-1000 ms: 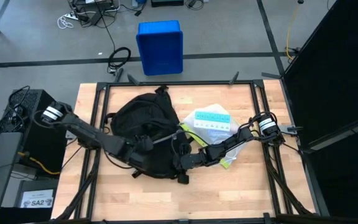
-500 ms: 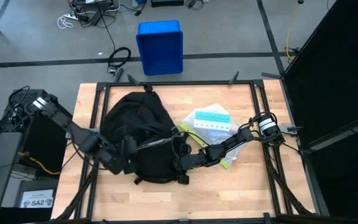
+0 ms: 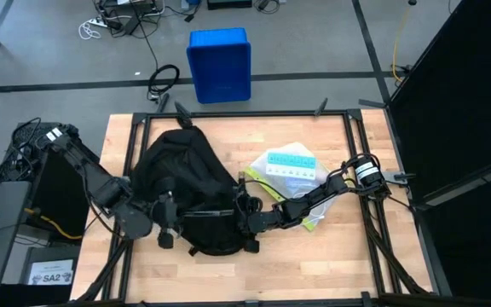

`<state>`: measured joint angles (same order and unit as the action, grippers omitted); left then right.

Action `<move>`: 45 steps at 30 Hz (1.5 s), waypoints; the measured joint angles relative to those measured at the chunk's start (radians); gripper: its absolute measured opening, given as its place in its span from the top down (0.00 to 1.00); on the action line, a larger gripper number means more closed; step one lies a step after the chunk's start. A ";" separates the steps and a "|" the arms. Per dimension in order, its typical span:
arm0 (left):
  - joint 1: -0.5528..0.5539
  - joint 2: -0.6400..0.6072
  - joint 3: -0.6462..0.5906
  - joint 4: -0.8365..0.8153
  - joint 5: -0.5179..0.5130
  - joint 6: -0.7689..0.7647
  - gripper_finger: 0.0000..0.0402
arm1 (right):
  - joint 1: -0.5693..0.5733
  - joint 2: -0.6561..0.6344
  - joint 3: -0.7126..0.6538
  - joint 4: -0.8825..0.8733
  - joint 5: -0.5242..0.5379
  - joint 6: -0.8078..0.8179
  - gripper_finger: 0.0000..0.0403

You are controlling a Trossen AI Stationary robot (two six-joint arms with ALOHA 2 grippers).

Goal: Unpack backpack
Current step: Remove the cellphone from the backpack

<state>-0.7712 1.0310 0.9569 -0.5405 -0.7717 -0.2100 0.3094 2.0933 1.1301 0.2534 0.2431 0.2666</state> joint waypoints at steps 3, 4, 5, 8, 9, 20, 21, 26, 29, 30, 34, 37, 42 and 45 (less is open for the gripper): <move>-0.028 -0.048 0.000 -0.005 -0.063 0.020 0.88 | -0.002 0.000 0.000 -0.008 -0.006 0.005 1.00; -0.041 -0.070 0.000 -0.005 -0.091 0.026 0.88 | -0.002 -0.001 0.001 -0.011 -0.009 0.009 1.00; -0.052 -0.090 0.000 -0.009 -0.119 0.027 0.88 | -0.003 -0.001 0.001 -0.014 -0.013 0.015 1.00; -0.067 -0.139 0.000 -0.037 -0.189 0.027 0.88 | -0.005 -0.003 0.002 -0.041 -0.015 0.033 1.00; -0.068 -0.155 0.000 -0.045 -0.207 0.027 0.88 | -0.007 -0.003 0.002 -0.051 -0.014 0.039 1.00; -0.068 -0.247 -0.031 -0.090 -0.265 -0.039 0.88 | -0.015 -0.007 0.006 -0.113 -0.051 0.095 1.00; -0.068 -0.244 -0.048 -0.084 -0.272 -0.051 0.88 | -0.014 -0.007 0.006 -0.119 -0.062 0.102 1.00; -0.073 -0.274 -0.099 -0.073 -0.307 -0.087 0.88 | -0.014 -0.013 0.008 -0.188 -0.105 0.164 1.00; -0.072 -0.289 -0.136 -0.021 -0.288 -0.104 0.88 | -0.008 -0.013 0.008 -0.173 -0.101 0.142 1.00; -0.066 -0.283 -0.153 -0.008 -0.284 -0.109 0.88 | -0.007 -0.012 0.004 -0.147 -0.103 0.123 1.00; -0.058 -0.247 -0.268 0.051 -0.282 -0.186 0.88 | -0.004 -0.013 -0.003 -0.053 -0.128 0.031 1.00; -0.061 -0.242 -0.376 0.191 -0.273 -0.209 0.88 | -0.006 -0.035 -0.005 -0.045 -0.132 0.003 1.00; -0.062 -0.228 -0.538 0.478 -0.253 -0.180 0.88 | -0.007 -0.080 -0.009 -0.037 -0.087 -0.028 0.98; -0.062 -0.210 -0.602 0.628 -0.229 -0.157 0.88 | -0.001 -0.115 -0.007 0.024 -0.028 -0.106 0.94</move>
<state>-0.8332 0.8206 0.3545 0.0879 -1.0006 -0.3672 0.3086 1.9781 1.1230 0.2777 0.2153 0.1605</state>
